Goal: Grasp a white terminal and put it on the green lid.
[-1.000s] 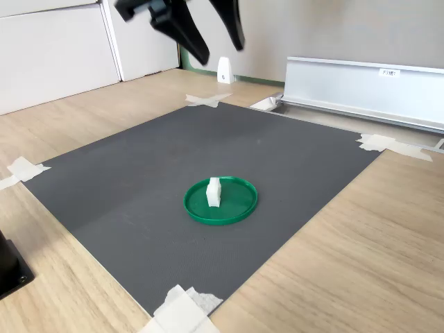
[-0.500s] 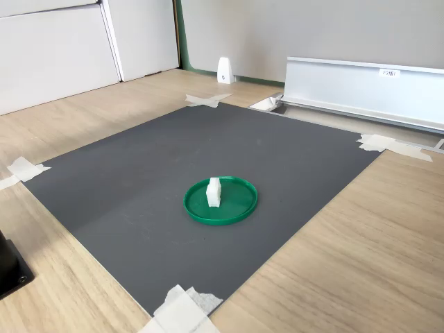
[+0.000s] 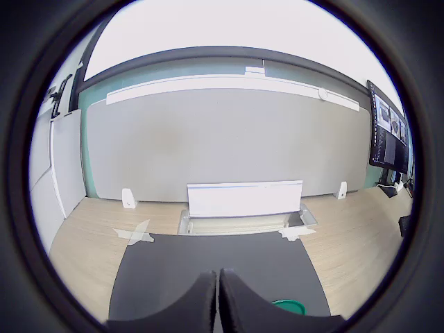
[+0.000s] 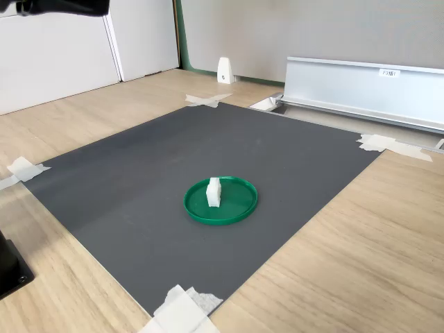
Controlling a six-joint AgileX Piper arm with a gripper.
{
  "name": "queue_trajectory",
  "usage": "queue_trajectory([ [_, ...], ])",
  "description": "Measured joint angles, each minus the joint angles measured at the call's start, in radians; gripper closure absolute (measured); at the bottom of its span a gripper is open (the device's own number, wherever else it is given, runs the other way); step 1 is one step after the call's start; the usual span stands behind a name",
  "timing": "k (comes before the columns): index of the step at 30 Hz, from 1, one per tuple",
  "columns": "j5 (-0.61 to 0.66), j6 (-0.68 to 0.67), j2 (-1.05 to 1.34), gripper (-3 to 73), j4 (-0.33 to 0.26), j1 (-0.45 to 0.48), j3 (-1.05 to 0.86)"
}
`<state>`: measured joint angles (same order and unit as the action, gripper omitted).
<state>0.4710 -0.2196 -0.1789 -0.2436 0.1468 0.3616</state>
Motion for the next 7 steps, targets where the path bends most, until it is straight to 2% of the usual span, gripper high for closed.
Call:
queue_trajectory([
  [7,0.0,0.0,0.128,70.1,0.0,-0.002,-0.055],
])
